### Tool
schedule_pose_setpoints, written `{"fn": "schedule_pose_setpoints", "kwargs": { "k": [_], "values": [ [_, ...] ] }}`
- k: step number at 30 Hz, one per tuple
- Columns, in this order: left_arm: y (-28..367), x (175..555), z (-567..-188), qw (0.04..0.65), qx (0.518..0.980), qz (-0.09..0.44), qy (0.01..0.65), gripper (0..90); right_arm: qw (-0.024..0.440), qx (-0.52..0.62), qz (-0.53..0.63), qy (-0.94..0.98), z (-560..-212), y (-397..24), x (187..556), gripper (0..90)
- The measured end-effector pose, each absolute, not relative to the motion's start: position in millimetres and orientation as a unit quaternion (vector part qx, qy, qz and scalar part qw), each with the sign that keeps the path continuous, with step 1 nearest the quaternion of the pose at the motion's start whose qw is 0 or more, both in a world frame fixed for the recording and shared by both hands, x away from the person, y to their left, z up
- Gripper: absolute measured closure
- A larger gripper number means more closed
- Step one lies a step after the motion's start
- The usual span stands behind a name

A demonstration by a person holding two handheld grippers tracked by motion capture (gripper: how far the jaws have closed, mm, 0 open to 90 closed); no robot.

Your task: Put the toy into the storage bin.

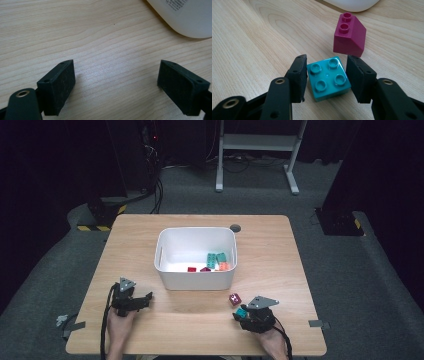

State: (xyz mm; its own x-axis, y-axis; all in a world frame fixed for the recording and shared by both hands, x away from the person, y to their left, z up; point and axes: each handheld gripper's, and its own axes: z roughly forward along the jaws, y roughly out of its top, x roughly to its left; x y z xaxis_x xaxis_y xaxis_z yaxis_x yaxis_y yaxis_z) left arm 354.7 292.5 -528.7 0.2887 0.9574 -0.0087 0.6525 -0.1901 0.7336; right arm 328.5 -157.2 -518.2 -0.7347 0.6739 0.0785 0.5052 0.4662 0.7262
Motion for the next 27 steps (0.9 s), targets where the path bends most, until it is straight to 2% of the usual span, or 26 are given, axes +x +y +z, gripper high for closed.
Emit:
{"fn": "schedule_pose_setpoints", "kwargs": {
  "k": [4,27],
  "values": [
    [292,355,-529,0.324,0.735,0.236,0.548,14.6,0.113,0.342,0.382,0.851,-518,-157,328,57.9],
    [293,355,-529,0.323,0.735,0.236,0.548,14.6,0.112,0.337,0.408,0.841,-496,-164,330,58.8]
  ]
}}
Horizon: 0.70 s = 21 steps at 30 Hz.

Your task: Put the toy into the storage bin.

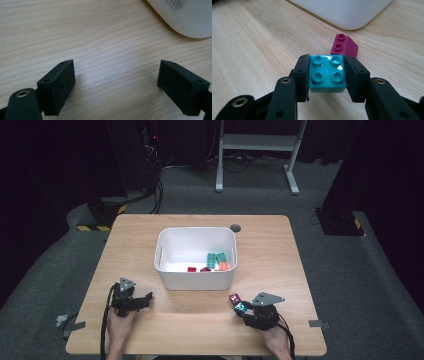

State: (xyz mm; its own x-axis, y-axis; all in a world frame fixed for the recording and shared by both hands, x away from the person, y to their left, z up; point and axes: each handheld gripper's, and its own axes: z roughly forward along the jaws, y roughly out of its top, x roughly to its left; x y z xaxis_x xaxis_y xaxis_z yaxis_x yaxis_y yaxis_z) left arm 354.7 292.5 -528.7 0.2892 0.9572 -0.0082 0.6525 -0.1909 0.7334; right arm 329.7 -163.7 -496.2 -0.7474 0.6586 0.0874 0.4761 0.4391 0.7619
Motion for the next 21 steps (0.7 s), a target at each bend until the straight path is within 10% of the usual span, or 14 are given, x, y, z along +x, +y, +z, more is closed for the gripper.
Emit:
{"fn": "schedule_pose_setpoints", "kwargs": {
  "k": [21],
  "values": [
    [292,355,-529,0.324,0.734,0.235,0.548,14.7,0.112,0.338,0.438,0.826,-466,-169,343,58.8]
  ]
}}
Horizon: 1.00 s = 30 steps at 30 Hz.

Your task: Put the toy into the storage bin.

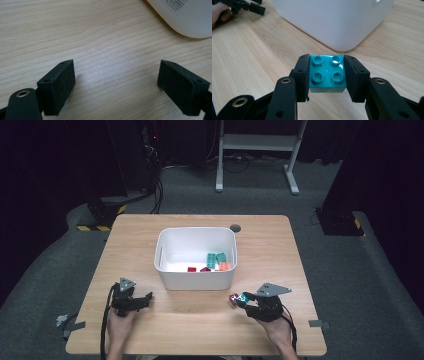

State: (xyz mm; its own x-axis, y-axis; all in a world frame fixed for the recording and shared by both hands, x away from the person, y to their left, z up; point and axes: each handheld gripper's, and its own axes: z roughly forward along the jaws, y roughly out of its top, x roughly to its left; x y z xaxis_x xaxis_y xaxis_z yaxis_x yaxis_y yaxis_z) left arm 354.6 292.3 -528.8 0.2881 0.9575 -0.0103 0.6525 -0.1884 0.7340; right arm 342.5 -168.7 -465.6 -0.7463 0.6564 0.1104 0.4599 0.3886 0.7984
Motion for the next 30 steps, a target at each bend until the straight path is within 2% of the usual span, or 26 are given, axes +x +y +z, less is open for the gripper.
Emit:
{"fn": "schedule_pose_setpoints", "kwargs": {
  "k": [30],
  "values": [
    [292,355,-529,0.324,0.734,0.235,0.548,14.6,0.120,0.346,0.477,0.799,-428,-174,361,58.7]
  ]
}}
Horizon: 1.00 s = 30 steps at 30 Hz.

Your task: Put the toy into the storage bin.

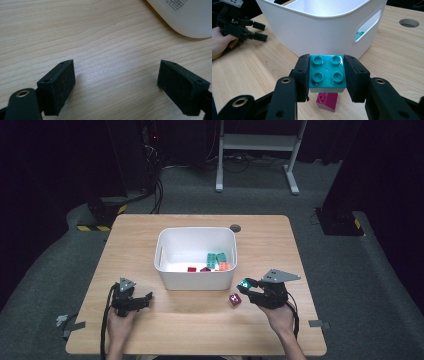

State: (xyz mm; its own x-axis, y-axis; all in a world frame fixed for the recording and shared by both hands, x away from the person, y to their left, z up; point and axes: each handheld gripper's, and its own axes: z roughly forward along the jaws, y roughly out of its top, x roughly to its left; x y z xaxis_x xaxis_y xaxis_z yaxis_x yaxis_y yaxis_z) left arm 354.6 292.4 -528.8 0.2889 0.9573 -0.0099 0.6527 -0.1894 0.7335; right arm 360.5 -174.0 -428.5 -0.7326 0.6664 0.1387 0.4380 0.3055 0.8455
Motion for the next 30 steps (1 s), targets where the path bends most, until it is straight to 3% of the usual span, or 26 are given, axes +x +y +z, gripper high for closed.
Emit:
{"fn": "schedule_pose_setpoints", "kwargs": {
  "k": [30],
  "values": [
    [292,355,-529,0.324,0.734,0.235,0.548,14.6,0.117,0.339,0.500,0.789,-387,-172,380,58.7]
  ]
}}
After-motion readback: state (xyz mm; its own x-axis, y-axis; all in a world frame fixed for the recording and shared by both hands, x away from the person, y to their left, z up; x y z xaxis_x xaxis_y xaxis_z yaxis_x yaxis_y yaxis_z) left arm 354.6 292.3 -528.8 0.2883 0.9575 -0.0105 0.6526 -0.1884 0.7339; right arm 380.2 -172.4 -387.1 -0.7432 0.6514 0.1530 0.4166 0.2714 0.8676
